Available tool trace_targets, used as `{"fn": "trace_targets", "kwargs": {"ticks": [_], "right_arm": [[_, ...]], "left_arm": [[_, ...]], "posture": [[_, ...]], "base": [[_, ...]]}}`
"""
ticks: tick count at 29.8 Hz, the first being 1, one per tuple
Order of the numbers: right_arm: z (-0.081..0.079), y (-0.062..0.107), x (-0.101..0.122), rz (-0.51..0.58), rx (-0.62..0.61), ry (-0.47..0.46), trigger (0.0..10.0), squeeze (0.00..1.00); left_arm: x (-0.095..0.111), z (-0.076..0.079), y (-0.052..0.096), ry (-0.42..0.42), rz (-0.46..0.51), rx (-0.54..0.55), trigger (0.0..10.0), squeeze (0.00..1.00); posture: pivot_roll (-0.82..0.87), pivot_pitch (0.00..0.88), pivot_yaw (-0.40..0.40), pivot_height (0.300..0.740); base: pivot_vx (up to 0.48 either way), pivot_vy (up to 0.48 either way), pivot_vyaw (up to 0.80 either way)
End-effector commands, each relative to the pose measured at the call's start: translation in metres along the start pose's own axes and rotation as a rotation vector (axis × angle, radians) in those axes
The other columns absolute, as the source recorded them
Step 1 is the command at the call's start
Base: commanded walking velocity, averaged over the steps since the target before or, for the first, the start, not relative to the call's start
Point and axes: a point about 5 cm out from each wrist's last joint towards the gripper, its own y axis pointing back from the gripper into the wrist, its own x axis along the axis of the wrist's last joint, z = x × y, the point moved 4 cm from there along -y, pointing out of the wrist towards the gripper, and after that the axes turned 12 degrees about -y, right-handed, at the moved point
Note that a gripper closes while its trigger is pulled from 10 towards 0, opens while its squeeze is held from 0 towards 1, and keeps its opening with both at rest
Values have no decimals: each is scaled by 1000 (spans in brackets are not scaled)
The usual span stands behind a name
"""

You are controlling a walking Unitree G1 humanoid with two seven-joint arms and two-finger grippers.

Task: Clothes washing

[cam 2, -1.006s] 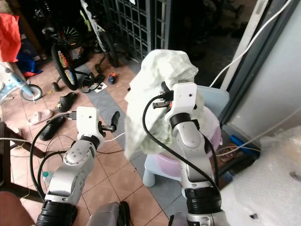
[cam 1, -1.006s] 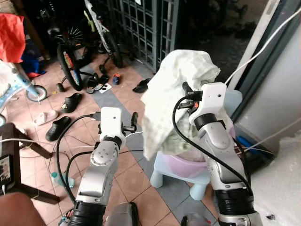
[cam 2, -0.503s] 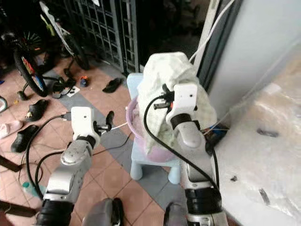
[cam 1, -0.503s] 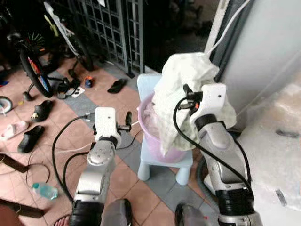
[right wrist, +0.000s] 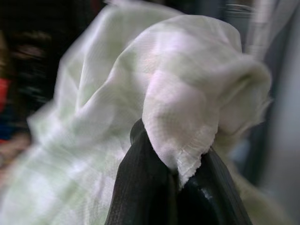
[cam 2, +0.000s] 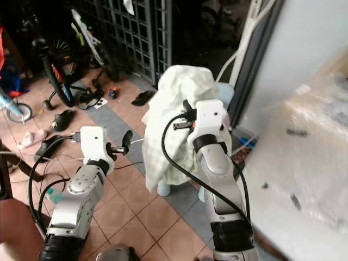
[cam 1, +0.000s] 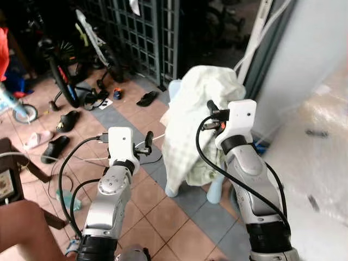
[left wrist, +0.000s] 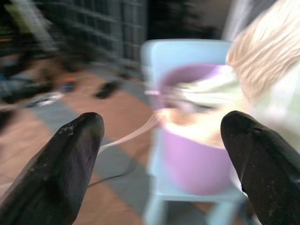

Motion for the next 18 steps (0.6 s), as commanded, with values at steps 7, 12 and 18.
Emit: {"fn": "trace_targets", "kwargs": {"ticks": [7,12,18], "right_arm": [[-7,-5,13,52,13,-4,10000,0],[-7,-7,13,53,15,-5,10000,0],[-7,-7,13,54,19,-7,10000,0]], "left_arm": [[6,4,-3,38,17,1,10000,0],[6,3,-2,44,19,7,10000,0],[7,2,-2,50,26,11,10000,0]], "posture": [[-35,35,53,740],[-35,34,53,740],[-36,37,52,740]], "base": [[0,0,-796],[0,0,-798],[0,0,-800]]}}
